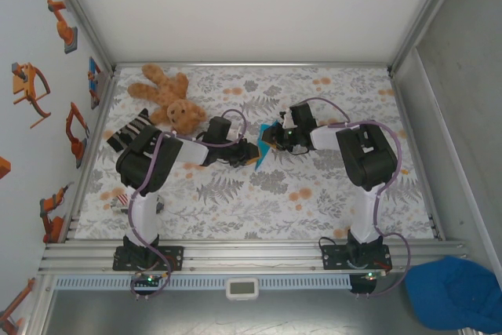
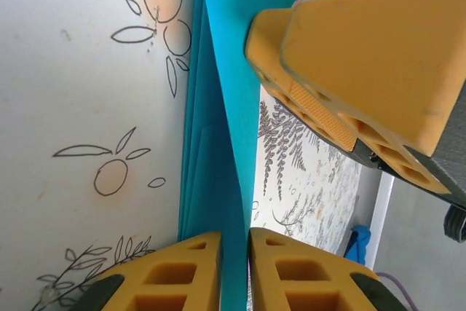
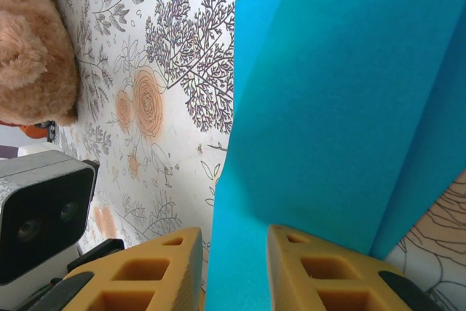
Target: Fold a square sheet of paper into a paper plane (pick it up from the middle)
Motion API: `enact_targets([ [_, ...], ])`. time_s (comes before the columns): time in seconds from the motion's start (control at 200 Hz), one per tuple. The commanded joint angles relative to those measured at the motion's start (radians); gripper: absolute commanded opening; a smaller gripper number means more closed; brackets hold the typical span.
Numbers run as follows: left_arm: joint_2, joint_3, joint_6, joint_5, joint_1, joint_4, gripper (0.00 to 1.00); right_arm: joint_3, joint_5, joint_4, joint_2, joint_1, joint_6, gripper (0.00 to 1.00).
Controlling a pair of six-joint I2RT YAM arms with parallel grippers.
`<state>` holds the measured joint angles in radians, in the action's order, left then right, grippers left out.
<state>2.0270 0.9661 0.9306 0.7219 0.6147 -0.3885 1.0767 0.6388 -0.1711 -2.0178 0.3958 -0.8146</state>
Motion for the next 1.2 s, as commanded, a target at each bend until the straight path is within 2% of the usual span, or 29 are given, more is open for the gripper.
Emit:
enact_targets([
  [0.0, -0.006, -0.007, -0.046, -0.034, 0.012, 0.151, 0.16, -0.007, -0.088, 0.073, -0.056, -0.004, 0.025, 0.29],
  [0.371, -0.010, 0.009, -0.081, -0.090, 0.018, 0.239, 0.11, 0.007, -0.108, 0.109, -0.068, -0.004, 0.028, 0.29],
  [0.581, -0.109, -0.006, -0.075, -0.091, 0.013, 0.243, 0.20, 0.014, -0.120, 0.131, -0.071, -0.005, 0.028, 0.29],
  [0.701, -0.204, -0.027, -0.091, -0.152, 0.010, 0.290, 0.26, 0.013, -0.125, 0.139, -0.067, -0.004, 0.029, 0.29],
  [0.766, -0.243, -0.031, -0.109, -0.197, 0.010, 0.324, 0.27, 0.012, -0.126, 0.140, -0.066, -0.005, 0.029, 0.28],
  [0.876, -0.274, -0.033, -0.110, -0.188, 0.017, 0.285, 0.27, 0.011, -0.127, 0.140, -0.066, -0.004, 0.028, 0.28],
  [1.192, -0.154, 0.104, -0.107, -0.176, 0.093, 0.267, 0.25, 0.009, -0.131, 0.137, -0.068, -0.005, 0.023, 0.27],
])
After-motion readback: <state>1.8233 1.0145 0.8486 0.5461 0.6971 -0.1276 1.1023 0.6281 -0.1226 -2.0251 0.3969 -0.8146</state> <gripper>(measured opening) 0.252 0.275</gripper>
